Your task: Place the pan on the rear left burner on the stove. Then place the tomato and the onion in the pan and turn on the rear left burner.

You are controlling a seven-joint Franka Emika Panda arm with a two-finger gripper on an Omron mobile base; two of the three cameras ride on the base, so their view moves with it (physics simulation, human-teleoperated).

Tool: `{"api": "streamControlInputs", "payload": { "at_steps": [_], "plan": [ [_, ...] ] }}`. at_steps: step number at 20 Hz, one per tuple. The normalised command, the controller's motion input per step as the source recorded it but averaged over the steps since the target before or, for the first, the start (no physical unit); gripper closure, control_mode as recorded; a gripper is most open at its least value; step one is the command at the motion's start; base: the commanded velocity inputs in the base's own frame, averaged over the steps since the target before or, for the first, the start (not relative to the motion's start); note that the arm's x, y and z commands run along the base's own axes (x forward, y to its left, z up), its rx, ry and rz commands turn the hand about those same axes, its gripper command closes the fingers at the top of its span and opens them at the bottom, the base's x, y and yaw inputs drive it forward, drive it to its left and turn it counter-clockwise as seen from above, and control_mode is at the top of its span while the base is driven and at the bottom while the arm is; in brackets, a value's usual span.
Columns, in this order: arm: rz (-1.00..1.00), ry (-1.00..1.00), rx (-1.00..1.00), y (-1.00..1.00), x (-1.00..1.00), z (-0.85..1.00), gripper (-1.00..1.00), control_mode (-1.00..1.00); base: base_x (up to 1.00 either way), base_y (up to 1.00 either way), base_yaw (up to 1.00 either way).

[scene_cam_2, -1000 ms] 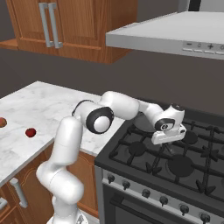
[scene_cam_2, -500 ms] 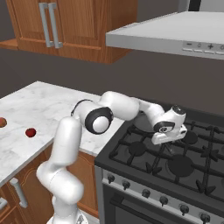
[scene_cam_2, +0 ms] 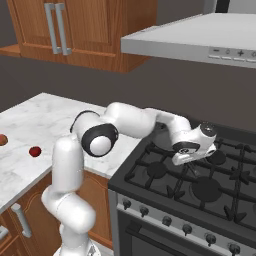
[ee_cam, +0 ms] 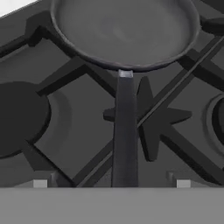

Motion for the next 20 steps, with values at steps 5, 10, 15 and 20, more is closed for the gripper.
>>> {"api": "streamControlInputs", "payload": {
  "at_steps": [5, 10, 15, 20],
  "plan": [
    [0.00, 0.00, 0.00, 0.57, -0.32, 0.75, -1.00, -1.00, 0.00, 0.00, 0.00],
    [0.00, -0.03, 0.00, 0.71, -0.26, 0.72, -1.00, -1.00, 0.00, 0.00, 0.00],
    [0.00, -0.15, 0.00, 0.70, -0.39, 0.52, -1.00, -1.00, 0.00, 0.00, 0.00],
    [0.00, -0.18, -0.02, 0.79, -0.49, 0.44, -1.00, -1.00, 0.00, 0.00, 0.00]
  ]
}}
